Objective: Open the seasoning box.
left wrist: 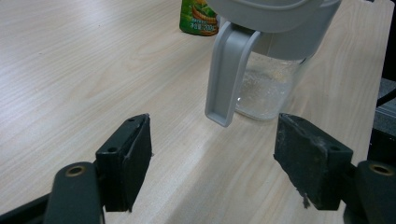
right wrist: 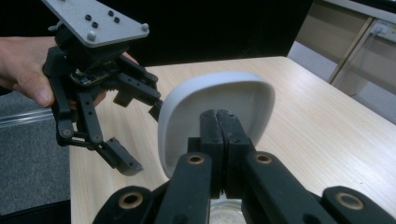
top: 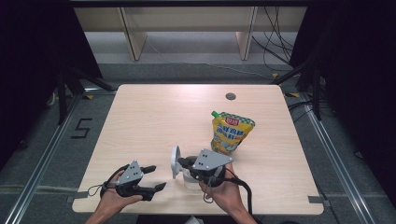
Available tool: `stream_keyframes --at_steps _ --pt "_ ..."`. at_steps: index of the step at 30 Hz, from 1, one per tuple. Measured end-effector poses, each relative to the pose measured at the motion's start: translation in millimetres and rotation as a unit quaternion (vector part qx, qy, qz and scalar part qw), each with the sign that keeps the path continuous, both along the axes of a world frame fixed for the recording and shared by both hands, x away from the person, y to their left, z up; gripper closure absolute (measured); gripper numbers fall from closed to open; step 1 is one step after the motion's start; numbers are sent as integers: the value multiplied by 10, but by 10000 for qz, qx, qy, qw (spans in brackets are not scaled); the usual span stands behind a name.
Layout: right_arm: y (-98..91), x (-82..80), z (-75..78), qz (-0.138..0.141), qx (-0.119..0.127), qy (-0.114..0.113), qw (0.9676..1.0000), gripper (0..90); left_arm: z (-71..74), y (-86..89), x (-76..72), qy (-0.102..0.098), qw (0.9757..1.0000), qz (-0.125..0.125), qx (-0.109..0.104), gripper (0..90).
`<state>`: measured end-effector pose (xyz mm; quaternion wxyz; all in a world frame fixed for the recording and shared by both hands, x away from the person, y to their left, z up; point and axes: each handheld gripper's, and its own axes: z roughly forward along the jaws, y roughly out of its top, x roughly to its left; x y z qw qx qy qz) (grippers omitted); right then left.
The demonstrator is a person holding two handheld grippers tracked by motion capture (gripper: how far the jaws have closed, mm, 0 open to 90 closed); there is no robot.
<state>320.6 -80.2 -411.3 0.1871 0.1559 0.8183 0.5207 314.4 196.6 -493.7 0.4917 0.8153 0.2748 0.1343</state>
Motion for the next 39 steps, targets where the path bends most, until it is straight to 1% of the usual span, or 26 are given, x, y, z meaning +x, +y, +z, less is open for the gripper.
stream_keyframes --at_steps 2,3,4,7,10,11,12,14,16,18,19,20,21,23,25,26,28,29,30,31,34,35,36,37,38,39 --pt "-52 24 23 -61 117 -20 9999 900 9 16 22 -106 9999 -75 100 267" --pt "-75 28 32 -81 135 11 9999 900 1 12 14 -22 10000 31 49 266" --pt "-118 36 45 -84 141 -25 9999 900 3 22 32 -113 9999 -58 110 263" --pt "-255 41 54 -226 180 -135 9995 888 2 28 30 -126 9998 -26 125 251" --pt "-506 69 8 -484 292 -138 9983 853 -4 11 28 -105 9999 2 -27 229" --pt "-571 76 -9 -514 319 -131 9981 836 1 17 28 -112 9999 3 51 220" --pt "-684 79 -42 -593 383 -130 9974 813 -2 9 26 -96 10000 14 -5 209" --pt "-864 81 -99 -755 433 -95 9962 753 0 9 28 -130 9999 17 61 176" --pt "-1039 112 -172 -923 516 64 9944 684 -3 -4 29 -158 9999 39 -22 163" --pt "-1139 122 -218 -1125 599 232 9916 626 2 -2 22 -136 9999 72 -15 163" --pt "-1216 143 -251 -1222 586 302 9903 593 8 4 26 -198 9998 42 27 163" --pt "-1274 171 -276 -1230 576 330 9902 563 9 8 25 -199 9998 34 33 163" --pt "-1329 186 -298 -1311 571 250 9894 542 9 11 27 -200 9998 23 17 162" --pt "-1411 185 -345 -1431 621 526 9863 499 7 12 24 -174 9998 113 -3 162" --pt "-1480 220 -406 -1489 610 476 9858 451 11 14 37 -198 9998 79 -20 162" --pt "-1508 221 -433 -1561 630 620 9838 424 13 15 41 -220 9997 77 -4 162" --pt "-1579 270 -493 -1647 622 519 9830 379 16 11 43 -235 9997 91 17 162" --pt "-1588 258 -508 -1708 646 698 9807 368 16 2 40 -226 9997 97 -3 162" --pt "-1623 278 -531 -1747 626 633 9806 343 16 -8 28 -104 9998 145 -45 162" --pt "-1650 300 -546 -1725 584 614 9813 330 15 -11 36 -200 9997 118 -26 162" --pt "-1696 319 -583 -1867 615 739 9777 292 15 -26 45 -212 9998 57 -3 162" --pt "-1713 344 -597 -1844 620 679 9785 283 12 -36 34 -96 9999 109 -49 162" --pt "-1728 354 -606 -1885 606 663 9780 276 12 -42 33 -124 9998 129 -44 162" --pt "-1738 352 -610 -1928 614 753 9764 269 15 -45 41 -163 9998 83 -9 162" --pt "-1758 379 -626 -1945 621 700 9764 260 12 -52 33 -116 9998 130 -33 162" --pt "-1759 378 -634 -1991 646 742 9750 255 9 -53 42 -153 9999 58 -21 162"
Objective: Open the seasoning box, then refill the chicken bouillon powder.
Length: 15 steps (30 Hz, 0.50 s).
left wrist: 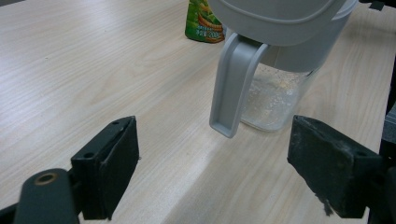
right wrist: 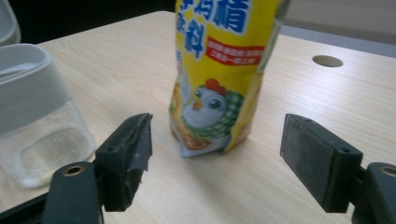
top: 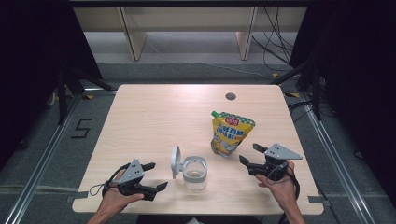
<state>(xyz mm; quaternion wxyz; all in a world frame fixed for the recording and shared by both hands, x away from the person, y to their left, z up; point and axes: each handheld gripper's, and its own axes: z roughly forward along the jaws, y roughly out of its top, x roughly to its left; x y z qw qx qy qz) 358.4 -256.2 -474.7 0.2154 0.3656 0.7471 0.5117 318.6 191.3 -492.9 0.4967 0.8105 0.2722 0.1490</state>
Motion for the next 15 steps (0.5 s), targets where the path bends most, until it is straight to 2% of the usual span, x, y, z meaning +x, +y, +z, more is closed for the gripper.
stream_keyframes --at_steps 1,2,3,6,7,8,9,10,11,12,13,14,15 --pt "-16 28 -15 -30 -50 -88 9999 248 5 8 -1 40 10000 -19 84 162" --pt "-18 38 -22 -31 -30 -66 10000 242 -4 -3 0 -9 10000 1 37 162" --pt "-29 55 -29 -82 -76 -58 9999 238 -8 -9 -9 57 10000 43 0 162" --pt "-40 120 -56 -168 -61 -101 9998 222 -3 -9 -12 74 10000 31 -22 162" --pt "-35 135 -67 -188 -24 -12 9998 215 0 -7 -12 73 10000 28 -19 162" --pt "-33 162 -82 -185 14 -67 9998 212 1 -7 -17 25 10000 76 -31 162" --pt "-40 192 -93 -172 -20 -71 9998 210 10 3 -8 34 10000 15 50 162" --pt "-29 187 -95 -251 21 15 9997 205 11 -2 -9 52 10000 28 10 162" --pt "-13 209 -110 -202 44 30 9998 199 11 -5 -9 54 10000 20 -4 162" --pt "-13 229 -121 -200 -4 -36 9998 200 3 -19 -19 134 9999 74 -72 162" --pt "8 232 -129 -218 47 72 9997 195 0 -22 -14 136 9999 37 -70 162" --pt "6 258 -135 -172 -13 -28 9998 192 -1 -22 -10 54 10000 15 22 162" --pt "26 272 -147 -122 -10 -23 9999 189 -2 -19 -2 32 10000 -53 75 162"
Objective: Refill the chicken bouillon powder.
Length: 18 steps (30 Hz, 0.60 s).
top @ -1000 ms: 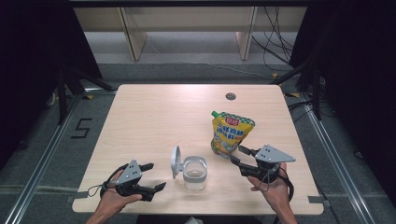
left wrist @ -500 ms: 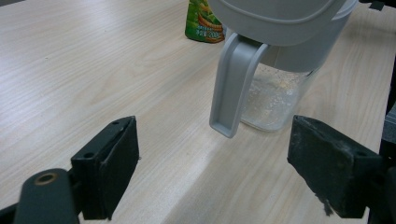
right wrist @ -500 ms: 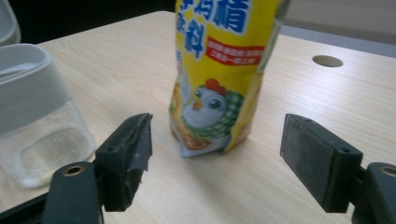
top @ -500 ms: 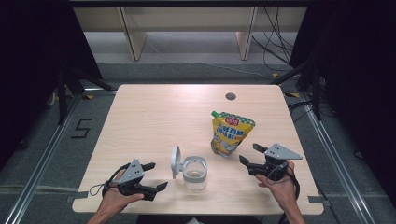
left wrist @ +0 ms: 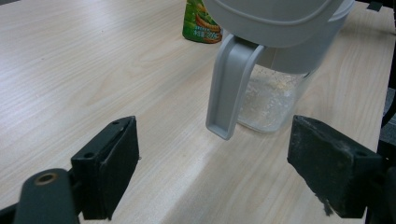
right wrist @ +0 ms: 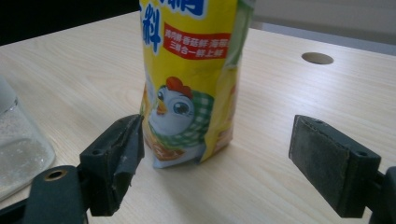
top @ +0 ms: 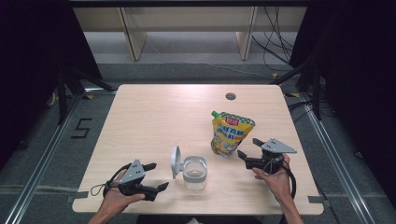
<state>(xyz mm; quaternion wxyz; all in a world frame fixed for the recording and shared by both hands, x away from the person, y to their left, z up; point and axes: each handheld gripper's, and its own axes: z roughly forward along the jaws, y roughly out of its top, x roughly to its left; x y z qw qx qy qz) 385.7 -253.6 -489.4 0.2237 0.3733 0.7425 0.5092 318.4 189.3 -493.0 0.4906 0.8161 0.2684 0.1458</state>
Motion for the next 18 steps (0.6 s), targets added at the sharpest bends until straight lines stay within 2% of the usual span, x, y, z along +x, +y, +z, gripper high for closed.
stream_keyframes --at_steps 1,2,3,4,5,7,10,11,12,14,15,16,17,18 --pt "21 6 -4 13 68 21 10000 182 -5 -15 -16 84 9999 80 -84 162" --pt "13 32 -6 46 -76 -40 10000 176 -4 -17 -17 64 9999 89 -84 162" --pt "36 27 -12 27 42 38 10000 169 -1 -17 -9 36 9999 71 -65 162" --pt "32 66 -27 95 12 -80 9999 165 0 -15 -4 54 9999 61 -61 162" --pt "35 64 -26 52 -18 -5 10000 163 -1 -12 -3 24 10000 78 -29 162" --pt "28 105 -41 63 -36 -95 9999 160 -9 -27 -12 55 9999 83 -119 162" --pt "25 144 -54 111 110 -154 9998 158 -1 -19 -10 26 10000 46 -33 162" --pt "34 144 -54 111 141 -144 9997 157 3 -16 5 -71 10000 -37 -4 162" --pt "32 165 -57 162 141 -199 9996 157 5 -18 -1 -77 10000 -16 1 162" --pt "55 178 -69 183 206 -191 9994 157 4 -18 -16 -22 10000 43 0 162" --pt "63 191 -70 255 249 -147 9993 157 8 -13 -10 -73 10000 -16 31 162" --pt "74 206 -74 269 157 -223 9993 157 4 -18 -18 -44 10000 9 -20 162" --pt "96 209 -68 257 108 -179 9995 157 2 -20 -23 -16 10000 32 -25 162" --pt "127 207 -69 315 212 -174 9991 157 0 -21 -23 -4 10000 -16 -42 162"
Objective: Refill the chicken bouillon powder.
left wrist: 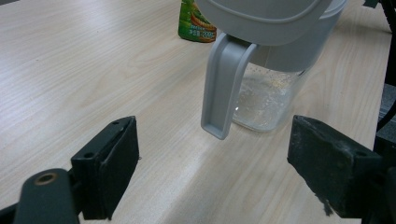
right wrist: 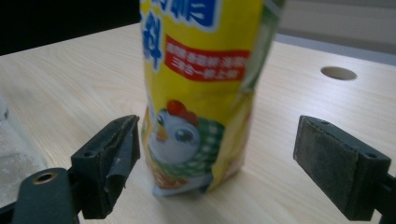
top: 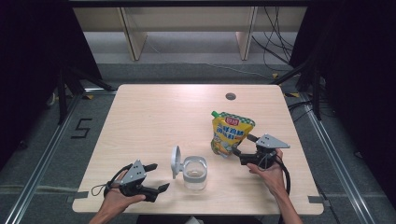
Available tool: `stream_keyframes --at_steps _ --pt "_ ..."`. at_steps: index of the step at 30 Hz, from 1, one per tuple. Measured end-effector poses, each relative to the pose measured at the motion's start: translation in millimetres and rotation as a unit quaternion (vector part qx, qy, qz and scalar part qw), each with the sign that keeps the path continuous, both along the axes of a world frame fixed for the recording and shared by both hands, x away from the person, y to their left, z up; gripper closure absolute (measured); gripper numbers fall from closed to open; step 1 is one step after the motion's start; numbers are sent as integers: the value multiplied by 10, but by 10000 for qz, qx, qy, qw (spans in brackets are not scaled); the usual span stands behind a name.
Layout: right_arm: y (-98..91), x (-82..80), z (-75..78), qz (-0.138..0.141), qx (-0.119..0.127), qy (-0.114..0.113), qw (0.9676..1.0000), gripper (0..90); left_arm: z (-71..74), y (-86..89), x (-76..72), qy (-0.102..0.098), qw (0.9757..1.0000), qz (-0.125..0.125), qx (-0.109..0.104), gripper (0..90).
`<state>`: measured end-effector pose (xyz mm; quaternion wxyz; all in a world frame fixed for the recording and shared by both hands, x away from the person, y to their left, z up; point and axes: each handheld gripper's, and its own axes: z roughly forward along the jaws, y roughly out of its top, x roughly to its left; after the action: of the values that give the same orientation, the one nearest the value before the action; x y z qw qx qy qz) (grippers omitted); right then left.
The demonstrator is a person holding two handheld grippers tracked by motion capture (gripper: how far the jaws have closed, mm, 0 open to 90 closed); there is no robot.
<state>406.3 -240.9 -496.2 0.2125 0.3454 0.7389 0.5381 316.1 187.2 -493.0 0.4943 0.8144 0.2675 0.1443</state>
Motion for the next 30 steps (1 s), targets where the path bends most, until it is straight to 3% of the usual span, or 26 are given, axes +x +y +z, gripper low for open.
stream_keyframes --at_steps 1,4,5,6,8,10,11,13,14,15,16,18,19,20,21,22,24,25,30 --pt "10 6 5 -29 -41 -30 10000 161 7 10 12 -104 9999 -70 79 162" --pt "29 56 6 30 -107 -49 9999 156 4 11 -1 -75 9999 -62 25 162" --pt "48 56 -1 8 -36 3 10000 156 1 14 -3 -79 10000 -49 12 162" --pt "46 81 -8 56 -33 -31 10000 155 -4 15 -24 59 10000 78 -16 162" --pt "87 116 -32 118 30 -85 9999 155 4 26 -8 -55 10000 18 19 162" --pt "120 138 -42 211 -14 -90 9997 157 4 25 -10 -41 10000 36 8 162" --pt "141 127 -40 204 -15 71 9998 157 1 20 -16 10 10000 59 -22 162" --pt "186 165 -76 206 107 -30 9997 157 -3 10 -19 32 10000 84 -43 162" --pt "202 175 -88 247 50 71 9997 157 -6 7 -21 53 9999 87 -60 162" --pt "211 200 -106 280 -33 15 9996 157 -7 2 -21 68 9999 47 -87 162" --pt "244 208 -126 231 62 25 9997 155 0 8 -18 10 10000 14 -9 162" --pt "244 262 -131 316 -141 -35 9994 152 -2 1 -24 -10 10000 46 -16 162" --pt "283 250 -137 274 22 128 9995 153 -1 1 -22 -22 10000 12 21 162" --pt "273 294 -141 278 -52 -85 9996 154 -5 -6 -35 47 10000 75 -19 162" --pt "300 269 -143 239 88 127 9996 155 -6 -12 -38 50 10000 62 -60 162" --pt "305 271 -140 261 98 168 9995 156 2 -3 -23 -53 10000 -27 13 162" --pt "311 320 -163 281 71 -73 9996 157 7 0 -23 -55 10000 -27 48 162" --pt "316 297 -156 264 111 139 9995 156 3 -2 -22 -64 10000 -35 25 162" --pt "355 346 -179 265 282 36 9992 156 -1 -9 -30 -24 10000 -21 -10 162"
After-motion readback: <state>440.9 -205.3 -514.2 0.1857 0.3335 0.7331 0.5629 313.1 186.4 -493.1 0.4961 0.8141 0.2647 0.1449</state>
